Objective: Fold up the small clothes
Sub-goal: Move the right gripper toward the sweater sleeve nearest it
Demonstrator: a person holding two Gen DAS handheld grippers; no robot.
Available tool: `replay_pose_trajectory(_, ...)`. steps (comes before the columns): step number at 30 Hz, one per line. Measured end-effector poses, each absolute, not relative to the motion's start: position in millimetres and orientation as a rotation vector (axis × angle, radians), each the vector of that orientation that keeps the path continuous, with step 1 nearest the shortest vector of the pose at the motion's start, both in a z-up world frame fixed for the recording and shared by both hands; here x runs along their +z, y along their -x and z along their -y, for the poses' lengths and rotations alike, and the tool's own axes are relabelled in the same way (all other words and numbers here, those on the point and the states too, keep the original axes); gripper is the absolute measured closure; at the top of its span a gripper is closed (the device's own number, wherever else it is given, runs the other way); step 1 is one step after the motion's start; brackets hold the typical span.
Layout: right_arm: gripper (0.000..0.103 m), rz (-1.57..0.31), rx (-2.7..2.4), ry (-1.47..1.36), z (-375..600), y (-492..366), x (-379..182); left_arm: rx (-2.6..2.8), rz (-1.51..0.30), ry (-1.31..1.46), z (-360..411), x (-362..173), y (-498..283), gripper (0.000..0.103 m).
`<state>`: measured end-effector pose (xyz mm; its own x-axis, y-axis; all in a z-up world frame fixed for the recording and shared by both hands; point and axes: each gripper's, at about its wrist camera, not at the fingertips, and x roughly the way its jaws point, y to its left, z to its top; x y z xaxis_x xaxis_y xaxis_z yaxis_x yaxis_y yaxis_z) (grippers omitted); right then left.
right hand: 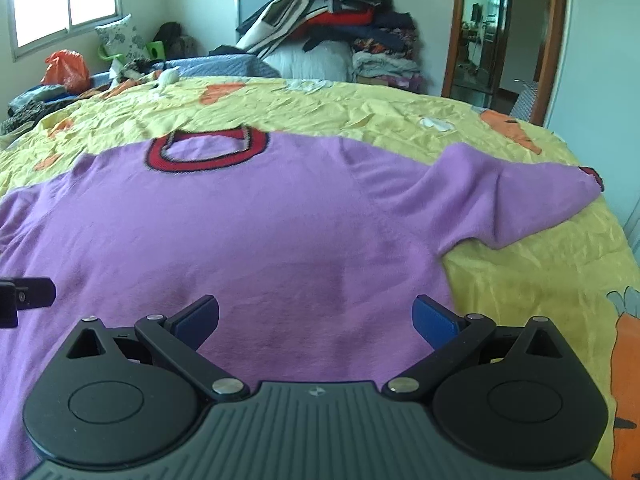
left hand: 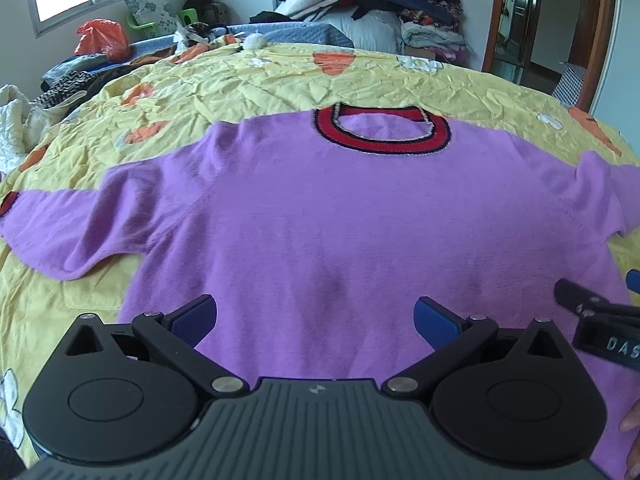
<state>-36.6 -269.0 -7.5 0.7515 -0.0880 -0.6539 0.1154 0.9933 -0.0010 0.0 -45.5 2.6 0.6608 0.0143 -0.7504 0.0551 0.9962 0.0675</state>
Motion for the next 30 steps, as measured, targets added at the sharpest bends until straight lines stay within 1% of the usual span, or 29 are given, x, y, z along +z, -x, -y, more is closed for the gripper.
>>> replay_pose_trajectory(2,0.000,-0.750,-0.099,-0.076,278.9,33.3,-6.6,-0.029,-0.853,-0.090,52.4,-0.6,-4.6,0.000)
replay_pose_trajectory(6,0.000,-0.749,-0.130,-0.069,293.8,27.5,-2.3,-0.041,-0.864,-0.090,65.3,-5.8,-16.7,0.000)
replay_pose_trajectory(9,0.000,-0.738,-0.156,-0.062,304.5,23.6,2.1,-0.058,-0.910,-0.060,69.9,-12.4,-25.8,0.000)
replay_pose_trajectory(13,0.000,-0.739,-0.206,-0.044,315.9,19.1,8.3,-0.088,-0.916,-0.027,72.9,-15.4,-28.0,0.000)
replay_pose_trajectory(18,0.000,-0.752,-0.231,-0.047,327.3,16.7,14.3,-0.105,-0.890,-0.052,82.4,-12.8,-27.2,0.000)
replay_pose_trajectory(26,0.000,-0.755,-0.251,-0.051,340.6,15.0,11.0,-0.135,-0.898,0.004,85.6,-7.9,-32.7,0.000)
replay_pose_trajectory(30,0.000,-0.771,-0.266,-0.059,349.1,11.3,4.3,-0.126,-0.895,-0.026,92.6,-8.5,-37.6,0.000)
